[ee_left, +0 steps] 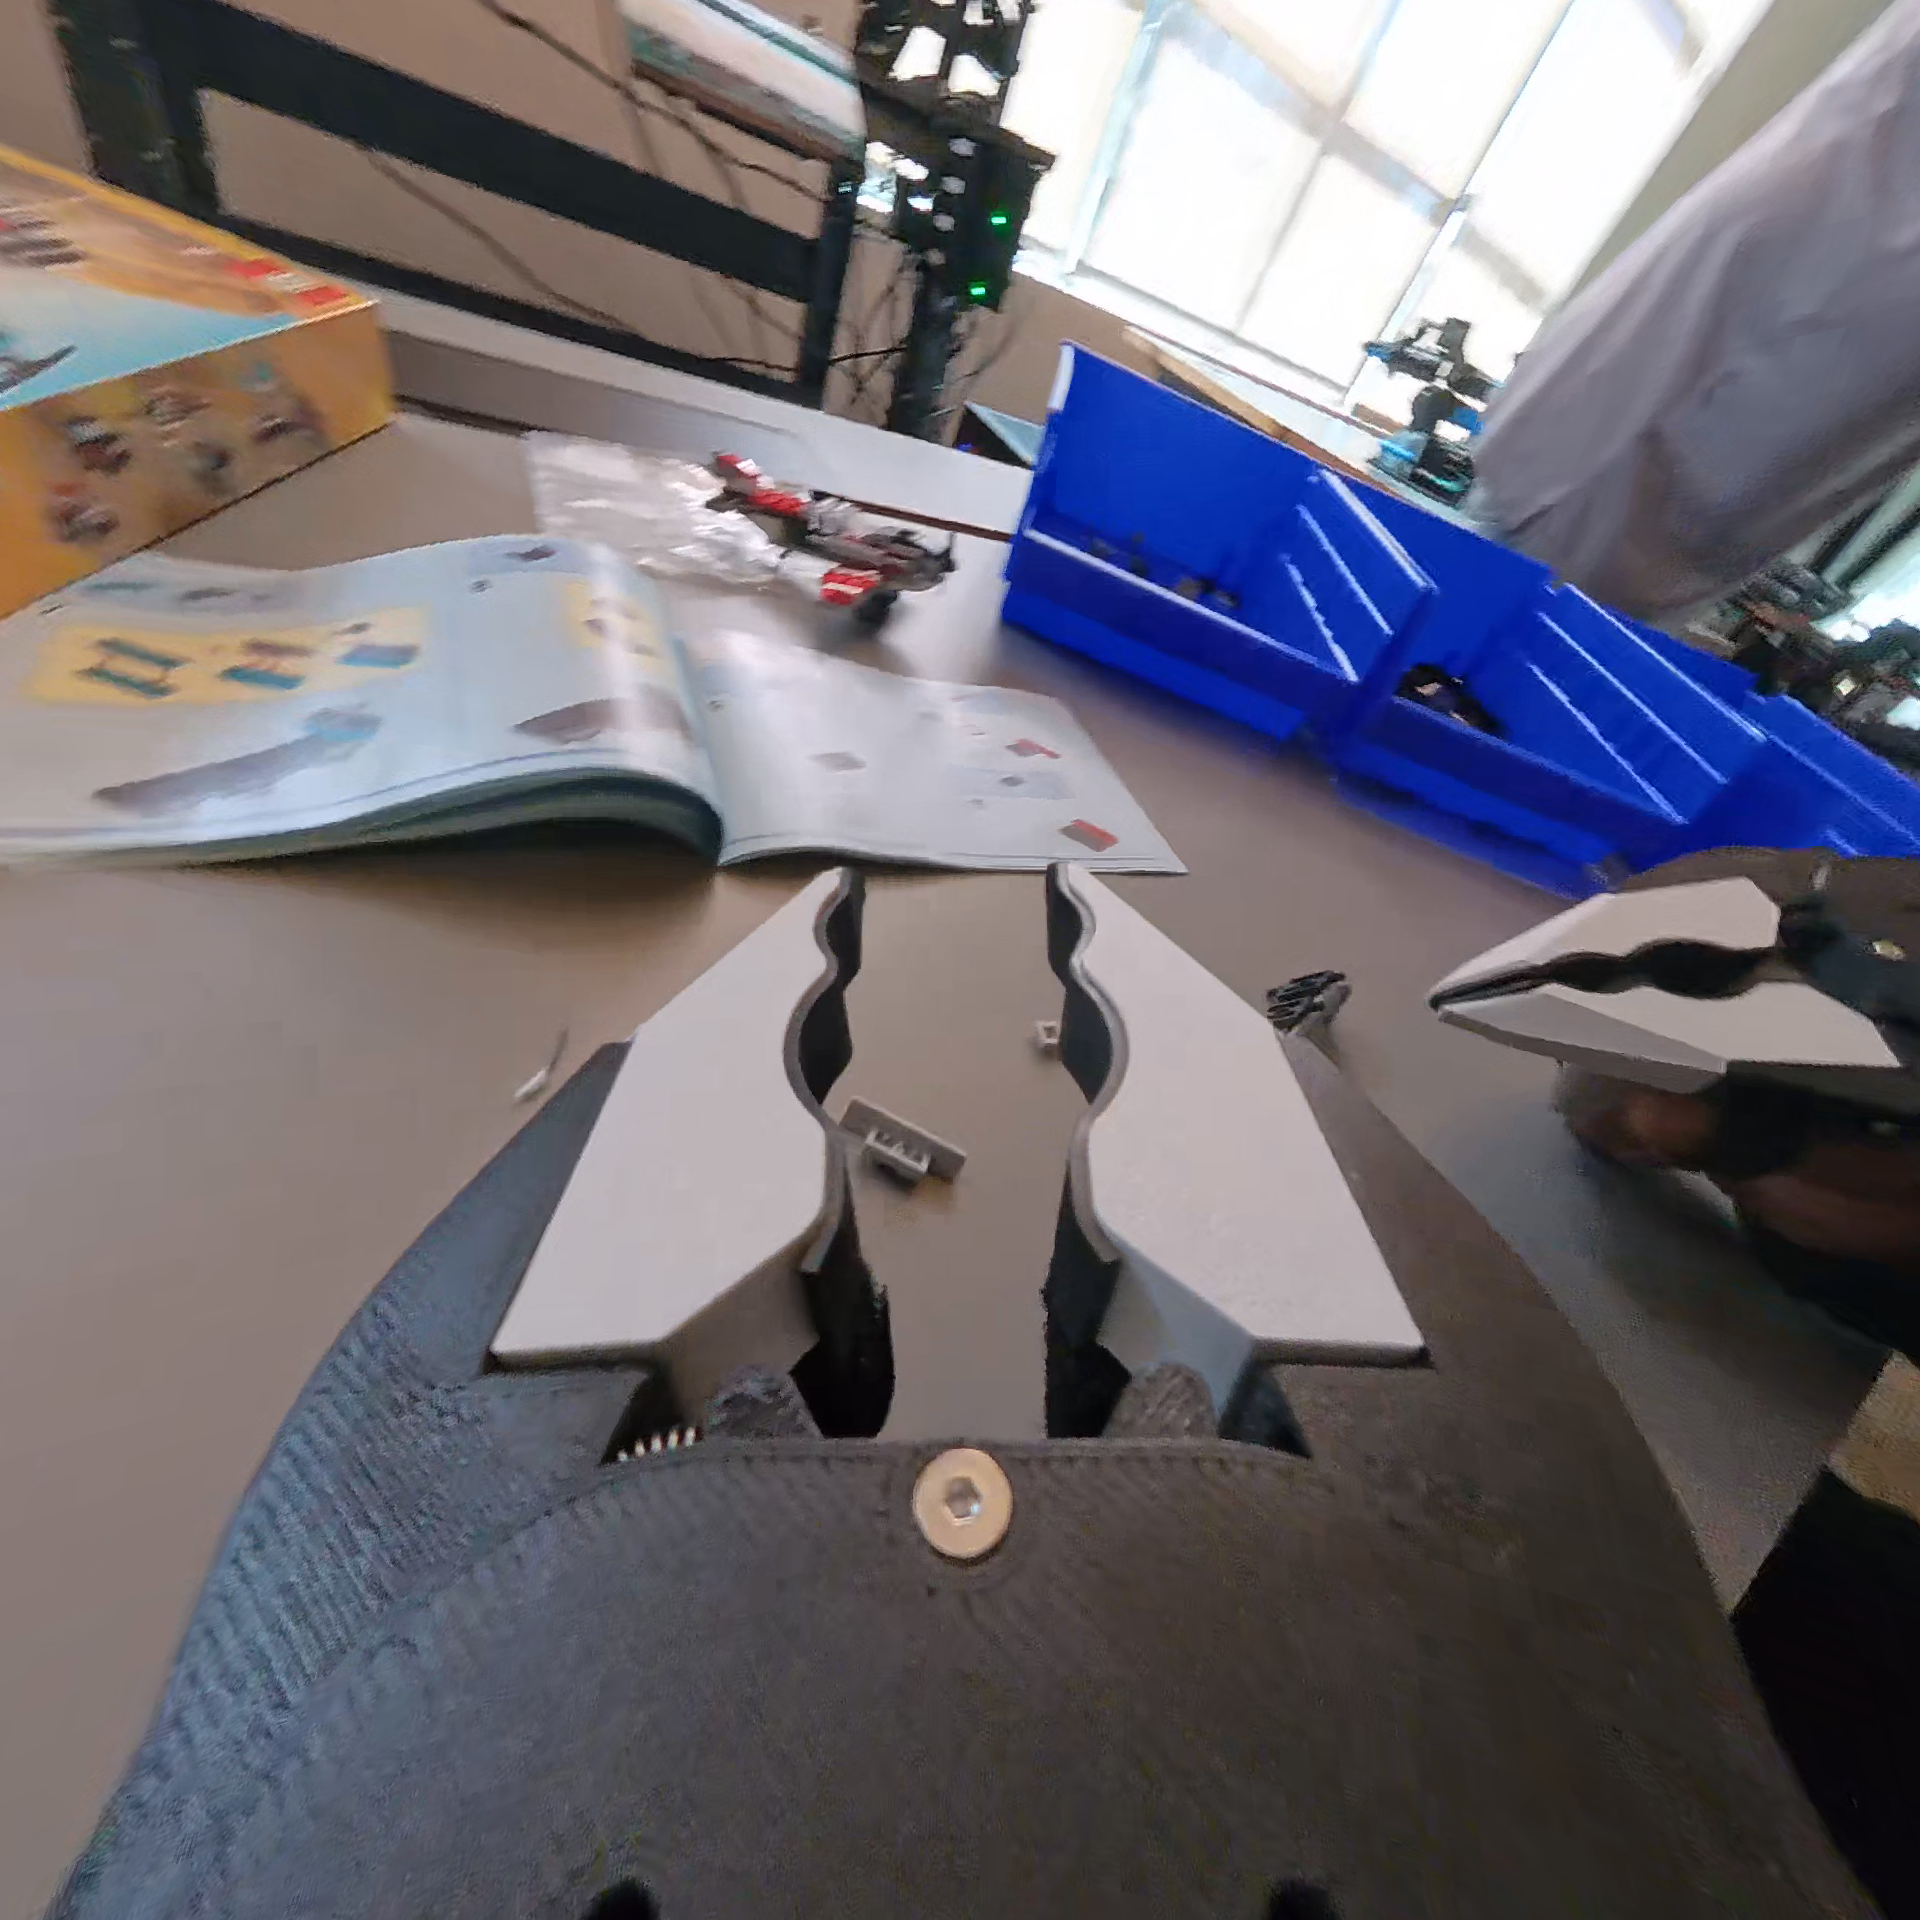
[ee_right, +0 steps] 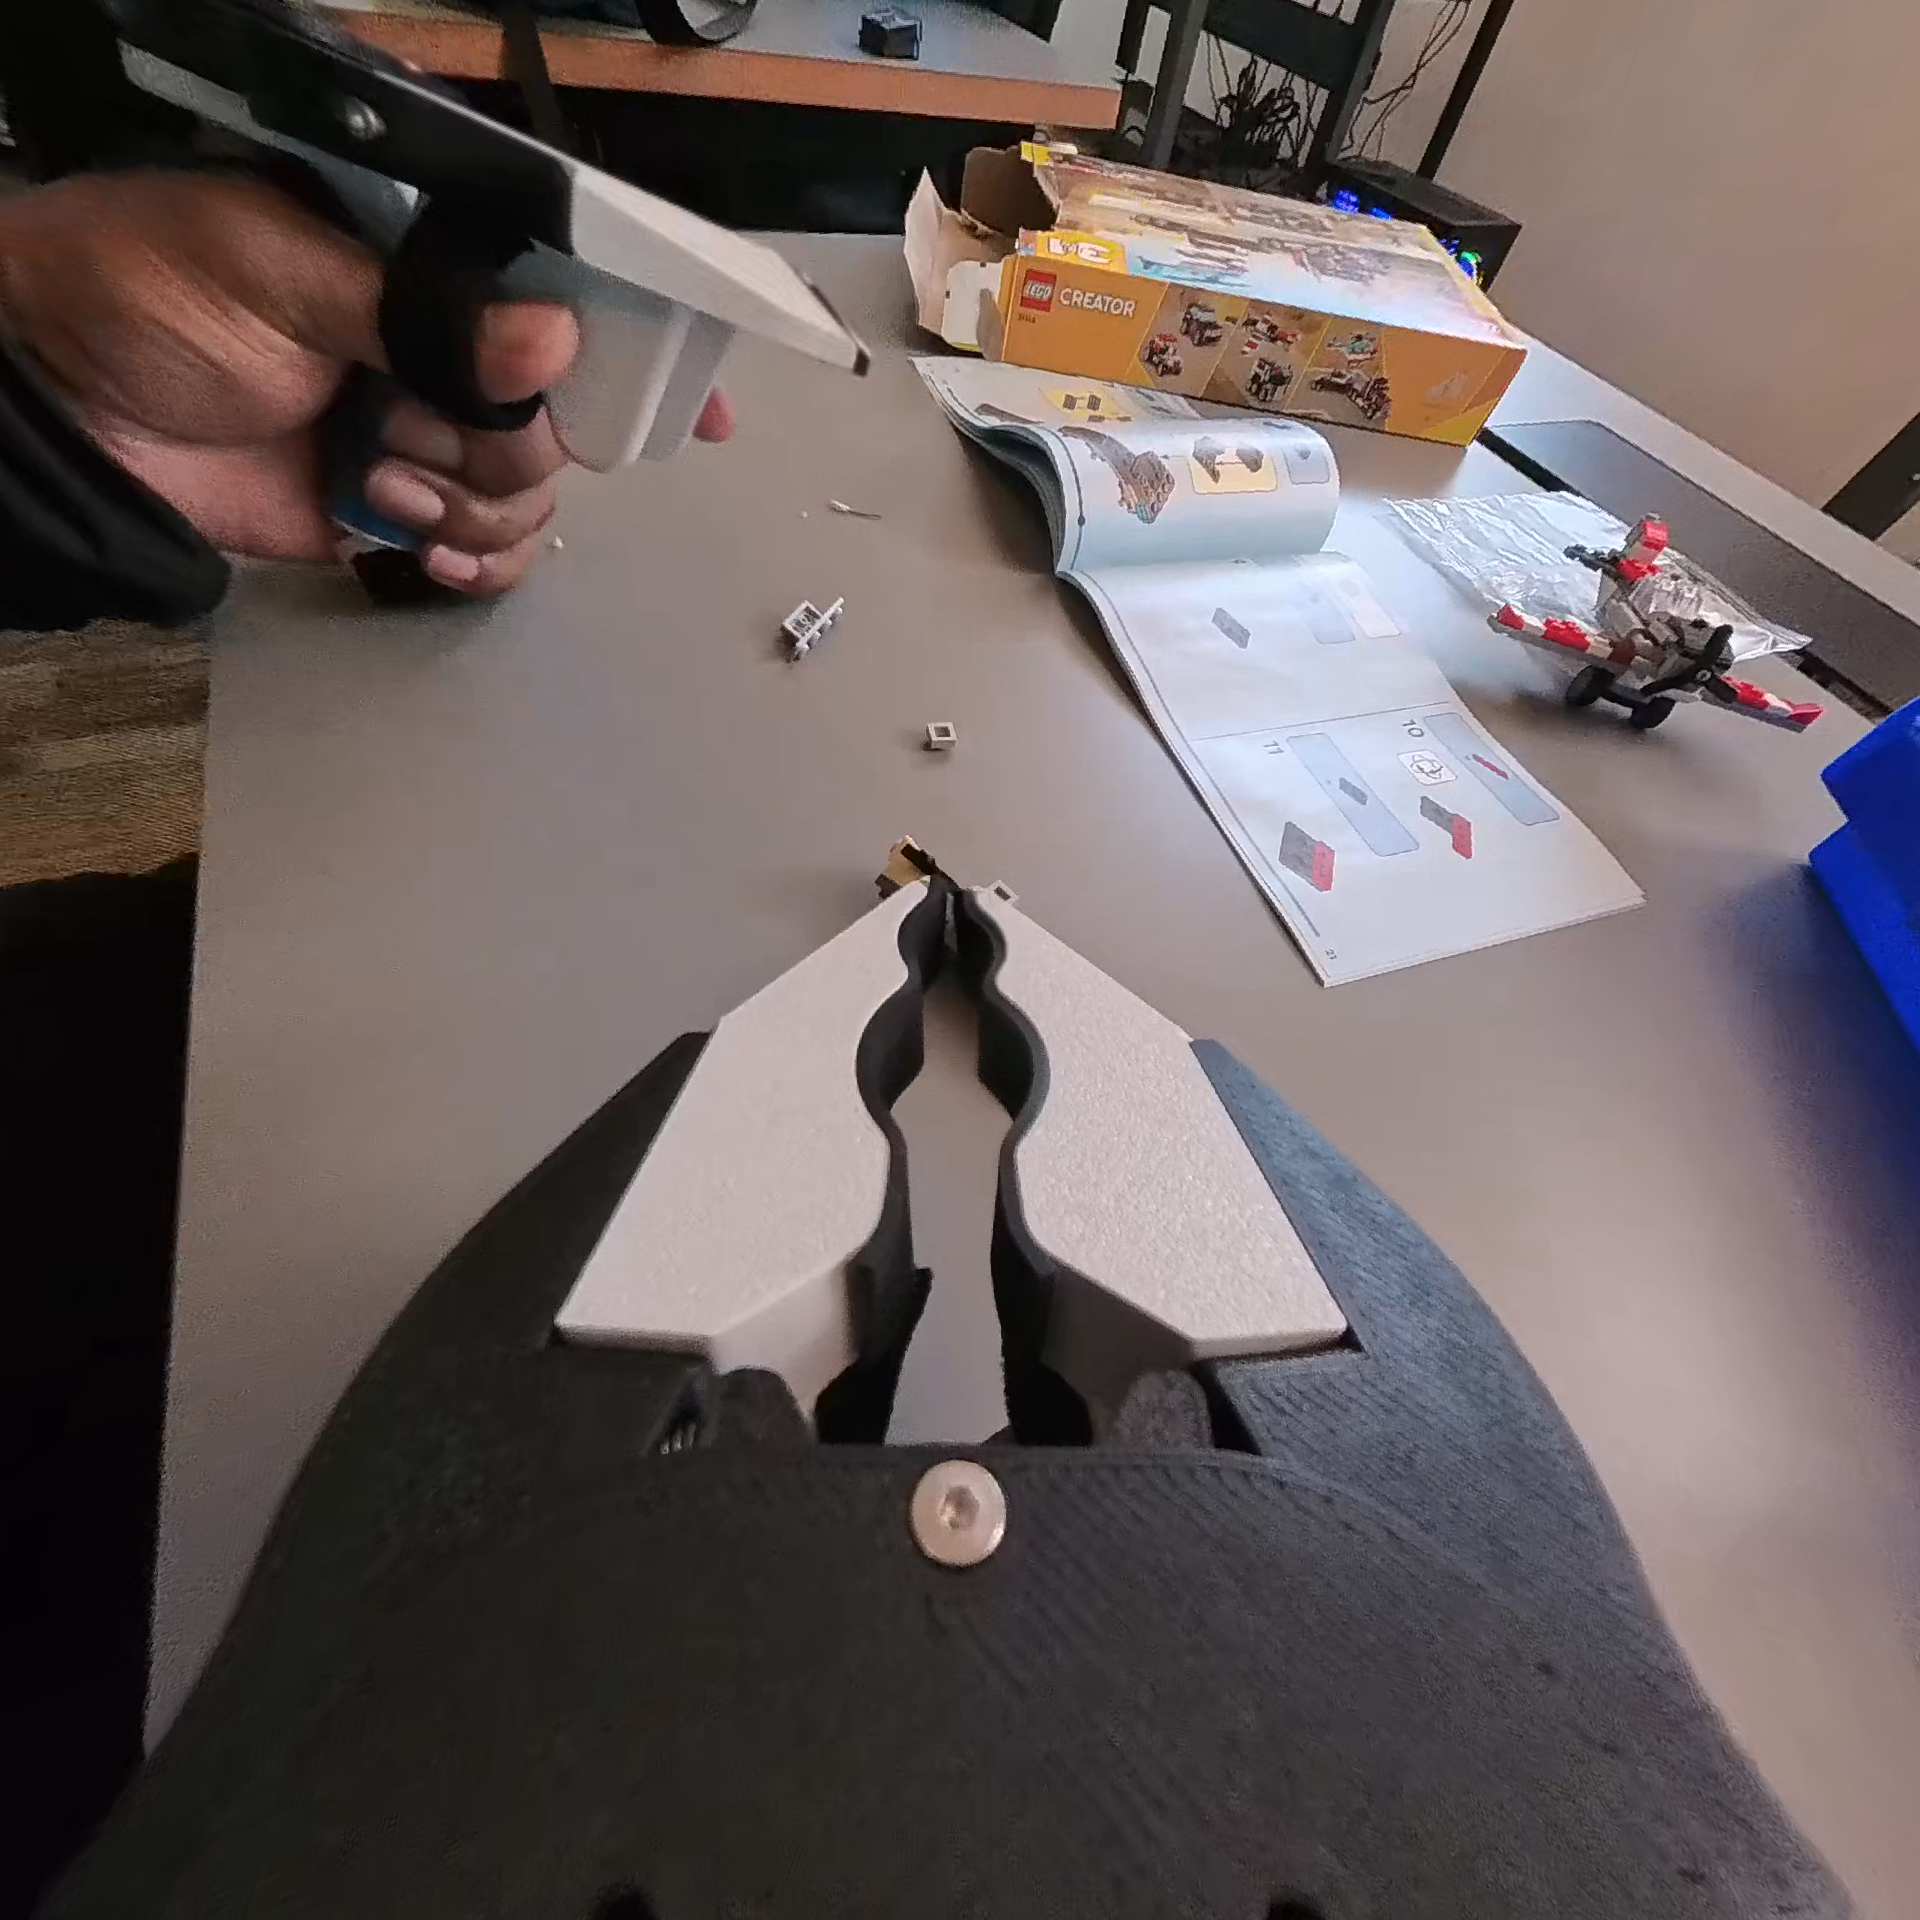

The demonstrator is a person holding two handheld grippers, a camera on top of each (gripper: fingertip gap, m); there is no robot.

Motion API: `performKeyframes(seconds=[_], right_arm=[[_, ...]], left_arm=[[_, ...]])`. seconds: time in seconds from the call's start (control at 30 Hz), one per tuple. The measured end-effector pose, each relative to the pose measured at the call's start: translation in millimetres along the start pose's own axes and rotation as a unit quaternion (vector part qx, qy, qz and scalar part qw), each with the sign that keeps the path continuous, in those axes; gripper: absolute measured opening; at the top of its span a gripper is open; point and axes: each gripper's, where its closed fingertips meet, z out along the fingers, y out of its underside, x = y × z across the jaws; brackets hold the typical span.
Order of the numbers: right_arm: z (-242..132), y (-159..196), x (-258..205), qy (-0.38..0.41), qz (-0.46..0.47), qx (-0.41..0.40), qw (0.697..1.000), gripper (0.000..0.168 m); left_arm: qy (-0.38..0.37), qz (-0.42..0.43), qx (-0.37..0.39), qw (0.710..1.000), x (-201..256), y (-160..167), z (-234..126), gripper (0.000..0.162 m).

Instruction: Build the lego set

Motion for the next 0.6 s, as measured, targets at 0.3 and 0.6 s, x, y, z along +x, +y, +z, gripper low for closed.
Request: performKeyframes(seconds=[0.3, 0.6], right_arm=[[-4, -4, 5, 0.008, 0.018, 0.017, 1.000, 0.010], [-53, -22, -28, 0.037, 0.076, 0.114, 0.990, 0.022]], left_arm=[[-0.065, -0.042, 0.058, 0.995, -20, -9, -21, 0.038], [-0.053, -0.041, 0.087, 0.994, -16, -15, -27, 0.041]])
